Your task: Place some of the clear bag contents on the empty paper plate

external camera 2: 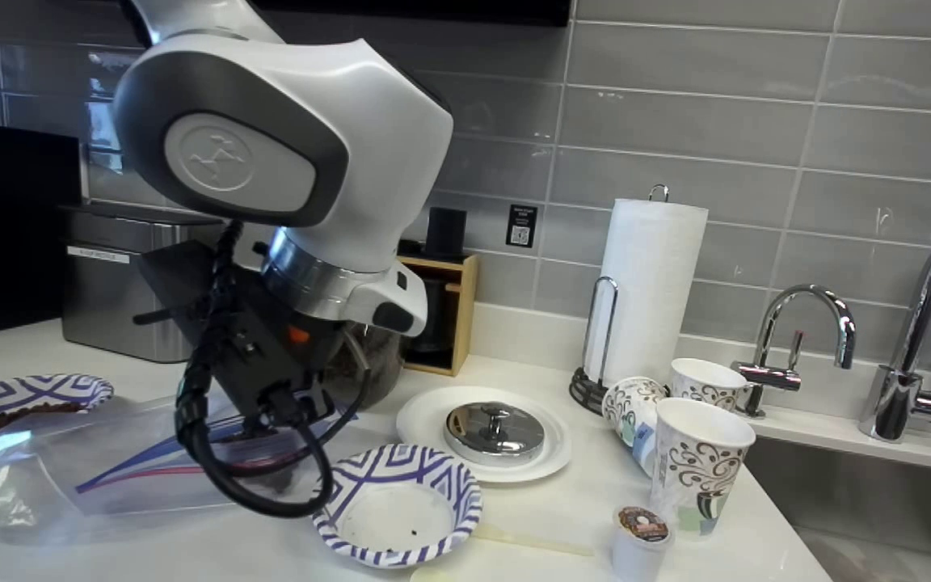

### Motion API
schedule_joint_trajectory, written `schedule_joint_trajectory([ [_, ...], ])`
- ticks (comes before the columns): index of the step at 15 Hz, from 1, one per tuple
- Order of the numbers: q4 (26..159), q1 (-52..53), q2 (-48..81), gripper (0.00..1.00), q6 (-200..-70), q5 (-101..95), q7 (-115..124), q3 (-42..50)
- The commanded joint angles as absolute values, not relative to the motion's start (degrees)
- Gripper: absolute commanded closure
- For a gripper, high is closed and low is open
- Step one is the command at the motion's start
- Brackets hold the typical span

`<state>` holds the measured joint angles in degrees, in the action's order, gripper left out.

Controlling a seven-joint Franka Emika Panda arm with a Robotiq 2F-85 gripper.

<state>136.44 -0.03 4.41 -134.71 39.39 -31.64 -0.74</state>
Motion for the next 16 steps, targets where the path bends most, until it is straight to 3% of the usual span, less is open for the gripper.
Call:
schedule_joint_trajectory([
  [1, 137.09, -0.67, 3.27, 1.0, -135.38, 35.98, -29.66, -0.53],
  [5, 136.82, -0.56, 4.13, 1.0, -135.58, 34.32, -28.41, -0.93],
  [6, 136.77, -0.46, 4.25, 0.95, -135.8, 34.09, -27.97, -1.05],
  [7, 136.71, -0.41, 4.35, 0.73, -135.93, 33.75, -27.48, -1.15],
  [16, 136.63, -0.35, 4.48, 0.08, -136.27, 32.85, -25.68, -1.63],
])
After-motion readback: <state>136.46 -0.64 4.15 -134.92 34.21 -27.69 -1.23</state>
